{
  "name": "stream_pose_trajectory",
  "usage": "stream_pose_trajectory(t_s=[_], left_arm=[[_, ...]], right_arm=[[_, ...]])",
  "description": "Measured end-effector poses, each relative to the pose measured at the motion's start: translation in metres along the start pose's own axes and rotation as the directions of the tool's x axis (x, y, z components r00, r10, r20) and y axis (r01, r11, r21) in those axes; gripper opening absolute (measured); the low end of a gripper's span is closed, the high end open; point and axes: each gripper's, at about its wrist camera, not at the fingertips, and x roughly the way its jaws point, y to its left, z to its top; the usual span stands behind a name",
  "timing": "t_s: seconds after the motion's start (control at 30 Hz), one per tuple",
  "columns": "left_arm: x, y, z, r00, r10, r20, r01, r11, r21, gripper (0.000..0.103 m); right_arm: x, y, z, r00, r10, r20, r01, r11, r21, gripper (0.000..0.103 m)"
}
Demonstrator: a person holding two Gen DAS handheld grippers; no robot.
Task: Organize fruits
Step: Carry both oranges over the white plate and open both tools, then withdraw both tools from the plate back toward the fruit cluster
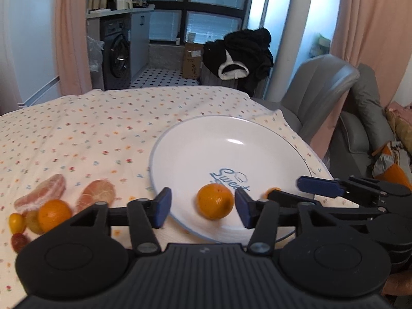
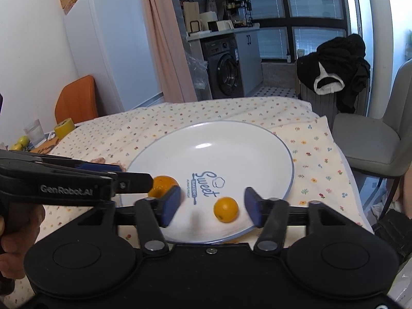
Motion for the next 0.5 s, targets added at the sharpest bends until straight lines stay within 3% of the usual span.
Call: stream_pose_trajectory(t_s=[0.1,0.17,0.5], left_arm=[[-0.010,0.012,0.000,1.000,0.015,0.024,-0.015,0.999,-0.029,0.072],[-0.018,0.019,0.000,0.999,0.026,0.043,-0.024,0.999,-0.049,0.077],[-0.050,0.052,-0.008,0.994,0.069,0.080,-0.060,0.993,-0.104,0.079]], right_arm=[[-0.006,0.004,0.001,0.999,0.004,0.041,-0.005,1.000,0.003,0.082],[-0.008,0.008,0.002,0.999,0.005,0.050,-0.005,1.000,-0.002,0.084],[-0.010,0.032,0.005,0.997,0.054,0.062,-0.053,0.998,-0.019,0.096]])
